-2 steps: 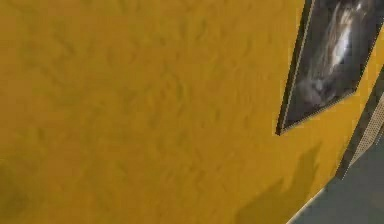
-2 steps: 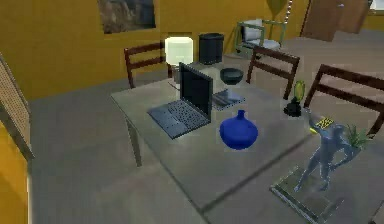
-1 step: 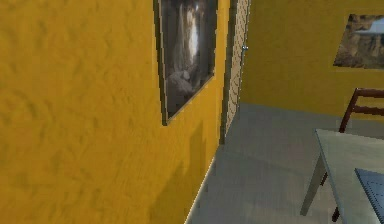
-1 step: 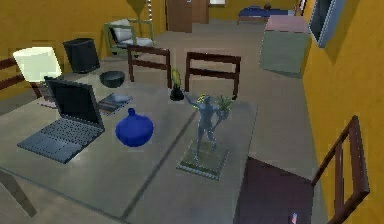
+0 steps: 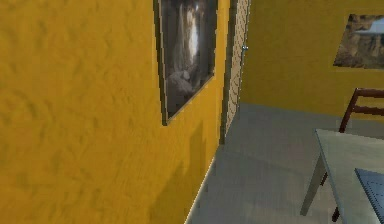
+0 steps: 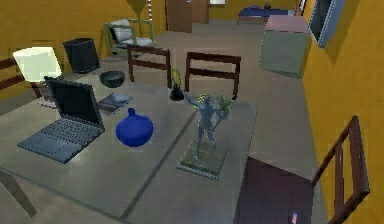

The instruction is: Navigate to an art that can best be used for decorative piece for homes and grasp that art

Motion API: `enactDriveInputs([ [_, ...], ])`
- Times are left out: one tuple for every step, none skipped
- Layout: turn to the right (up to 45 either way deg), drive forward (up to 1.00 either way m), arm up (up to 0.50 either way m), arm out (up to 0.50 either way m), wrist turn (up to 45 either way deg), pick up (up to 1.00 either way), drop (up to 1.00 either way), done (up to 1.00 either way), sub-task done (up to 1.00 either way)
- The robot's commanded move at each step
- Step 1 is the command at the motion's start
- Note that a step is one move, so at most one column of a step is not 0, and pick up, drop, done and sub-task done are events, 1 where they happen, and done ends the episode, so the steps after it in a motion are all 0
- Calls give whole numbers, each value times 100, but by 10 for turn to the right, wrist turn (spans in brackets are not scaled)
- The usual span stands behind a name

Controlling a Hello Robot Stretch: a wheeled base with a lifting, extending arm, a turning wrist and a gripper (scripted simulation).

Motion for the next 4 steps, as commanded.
enactDriveInputs([
  [0, 0, 34, 0, 0, 0, 0, 0, 0],
  [0, 0, 0, 32, 0, 0, 0, 0, 0],
  [0, 0, 0, 0, 450, 0, 0, 0, 0],
  [0, 0, 0, 0, 450, 0, 0, 0, 0],
])
